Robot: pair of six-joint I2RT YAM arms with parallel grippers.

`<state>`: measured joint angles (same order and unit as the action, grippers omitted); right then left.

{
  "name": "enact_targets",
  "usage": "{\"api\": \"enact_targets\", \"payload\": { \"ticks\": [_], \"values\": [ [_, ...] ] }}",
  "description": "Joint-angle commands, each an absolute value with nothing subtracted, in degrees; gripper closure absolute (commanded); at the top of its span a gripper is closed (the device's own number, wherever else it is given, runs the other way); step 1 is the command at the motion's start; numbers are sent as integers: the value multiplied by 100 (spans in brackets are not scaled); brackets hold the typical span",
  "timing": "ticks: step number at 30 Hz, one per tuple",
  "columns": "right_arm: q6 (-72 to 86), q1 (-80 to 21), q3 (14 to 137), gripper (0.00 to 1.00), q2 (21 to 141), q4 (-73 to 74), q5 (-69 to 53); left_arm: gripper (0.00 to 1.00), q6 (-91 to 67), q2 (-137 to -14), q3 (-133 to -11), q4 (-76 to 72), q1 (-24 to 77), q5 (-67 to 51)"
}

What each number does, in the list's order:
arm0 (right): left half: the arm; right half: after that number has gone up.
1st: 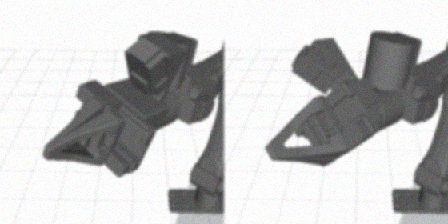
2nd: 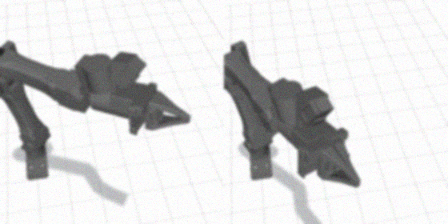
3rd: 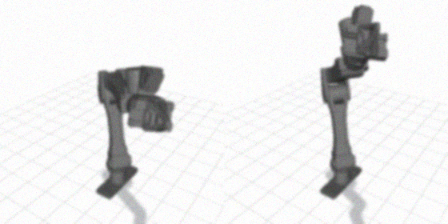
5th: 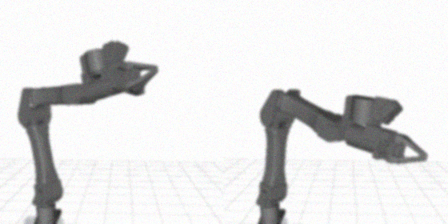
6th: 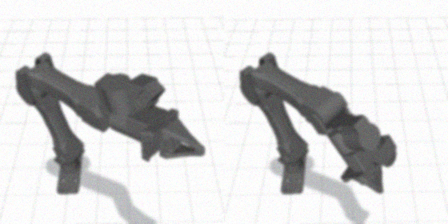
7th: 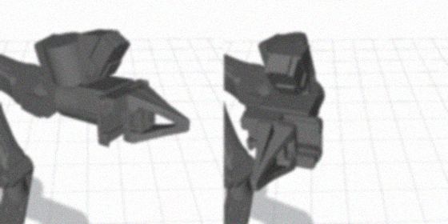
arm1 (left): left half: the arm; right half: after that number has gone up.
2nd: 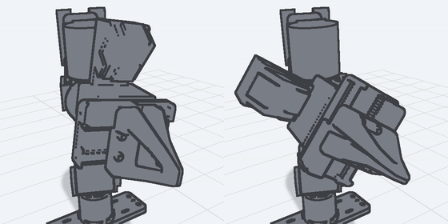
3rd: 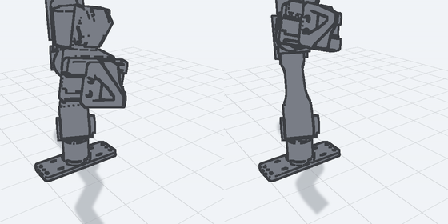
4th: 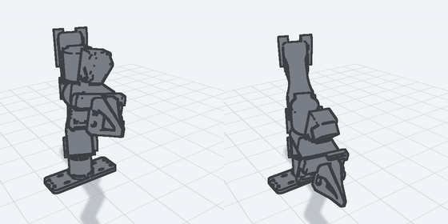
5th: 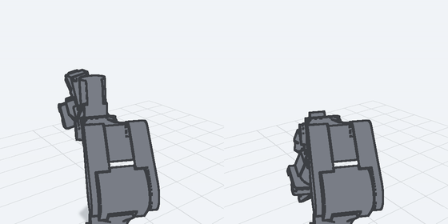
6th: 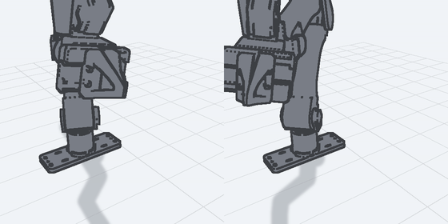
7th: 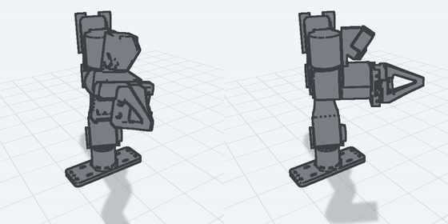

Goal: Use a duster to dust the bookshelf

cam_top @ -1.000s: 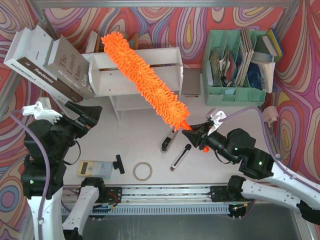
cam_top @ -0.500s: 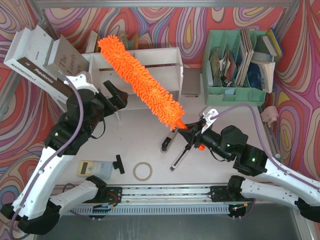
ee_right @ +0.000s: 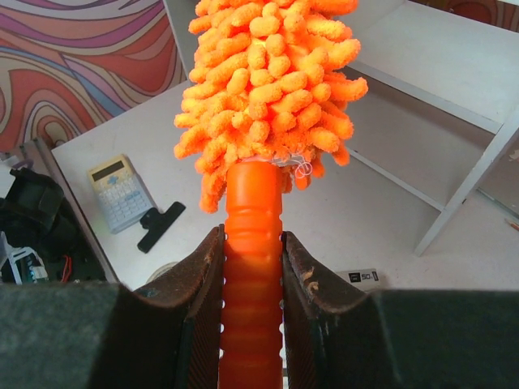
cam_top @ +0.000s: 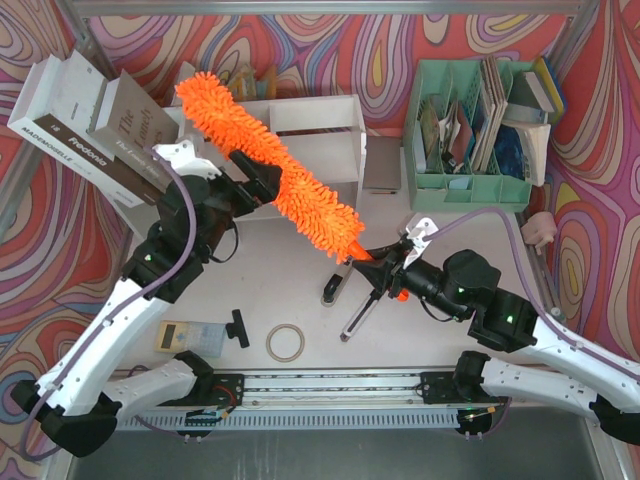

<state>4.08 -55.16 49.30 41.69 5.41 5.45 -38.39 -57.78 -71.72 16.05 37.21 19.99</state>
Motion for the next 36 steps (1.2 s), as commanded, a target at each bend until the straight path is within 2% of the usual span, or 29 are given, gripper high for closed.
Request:
{"api": "enact_targets", "payload": {
  "ticks": [1,7,11,13,18,26,34,36],
  "values": [
    [303,-5541,5150,100,4037,35,145,11,-3910,-5903,-7109,838,3770,1803],
    [248,-5541,5125,100,3994,74,2,28,-3964,-6101,-7215,763,3888,1710],
    [249,-5544,5100,100,3891,141,141,45,-3917,-6101,-7237,705,4211,2034],
    [257,-5544,5098,100,3831,214,331,55,-3769,-6091,-7263,713,4695,2568],
    [321,-5540,5081,100,3631,444,903,76,-3482,-6099,-7172,499,5983,4929],
    [523,-5541,5069,72,3398,766,1450,99,-3645,-6131,-6852,-174,7166,7370],
    [622,-5546,5159,50,3261,1002,1861,100,-4133,-6073,-6862,2,7708,8651],
    [629,-5542,5164,40,3213,1010,1966,100,-4467,-5937,-6828,269,7765,8819]
  ]
}}
